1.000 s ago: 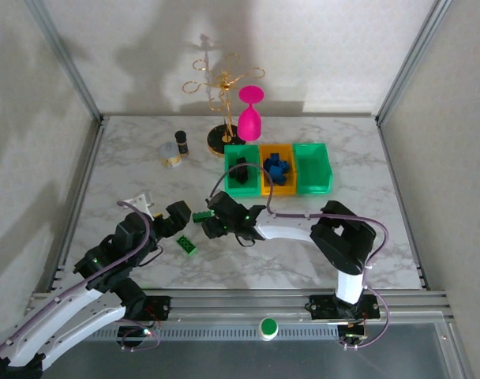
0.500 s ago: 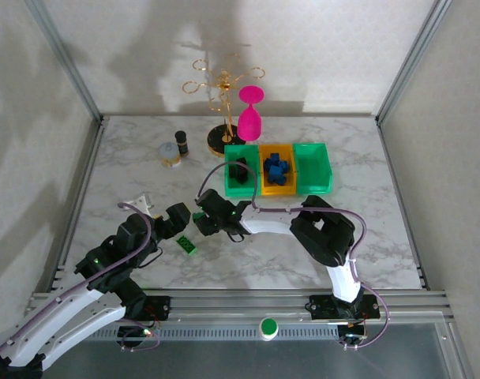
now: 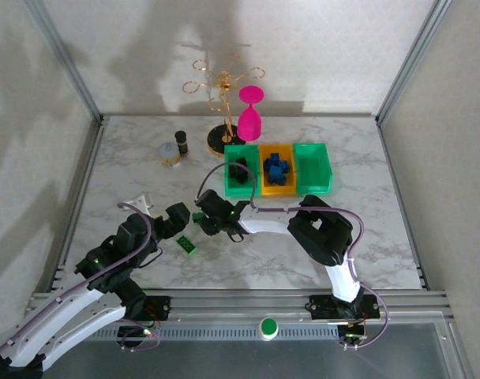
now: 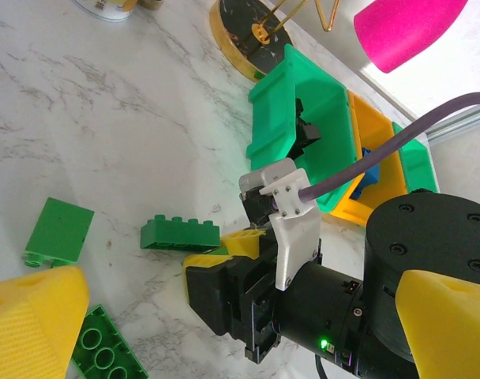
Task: Sort the legos into containers by color
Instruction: Pick up the lego from the center of the table, then place the lego in the container.
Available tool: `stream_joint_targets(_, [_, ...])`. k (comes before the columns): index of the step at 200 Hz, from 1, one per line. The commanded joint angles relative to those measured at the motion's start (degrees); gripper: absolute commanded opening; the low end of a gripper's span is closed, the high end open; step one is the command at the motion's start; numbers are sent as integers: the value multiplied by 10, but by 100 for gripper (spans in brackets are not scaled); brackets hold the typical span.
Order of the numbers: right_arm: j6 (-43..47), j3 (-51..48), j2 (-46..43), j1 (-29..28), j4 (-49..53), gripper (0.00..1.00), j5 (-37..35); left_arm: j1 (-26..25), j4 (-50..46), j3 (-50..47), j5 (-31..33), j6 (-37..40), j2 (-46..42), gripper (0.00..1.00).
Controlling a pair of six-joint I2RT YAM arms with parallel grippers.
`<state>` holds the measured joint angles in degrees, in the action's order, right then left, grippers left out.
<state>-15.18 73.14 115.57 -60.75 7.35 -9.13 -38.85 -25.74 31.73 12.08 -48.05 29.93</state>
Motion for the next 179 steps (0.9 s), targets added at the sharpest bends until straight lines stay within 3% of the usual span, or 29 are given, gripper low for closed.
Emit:
stream_joint_targets(1, [-5,-5,-19,-3,15,36,-7,5,-3,-5,14,-3,-6,100])
stream_joint_targets(71, [-72,-86,-129,6,15,34,1,5,10,13,-7,5,2,99])
stream_joint_targets(103, [-118,-132,-210,36,44,34,-5,4,36,21,-35,20,22,100])
stream_joint_targets(144, [-142,-173,-326,111,96,35,-10,-2,109,26,-100,33,81,100])
stream_joint_targets(179, [-141,-189,-397,226,138,36,-11,-27,168,46,-124,50,146,100])
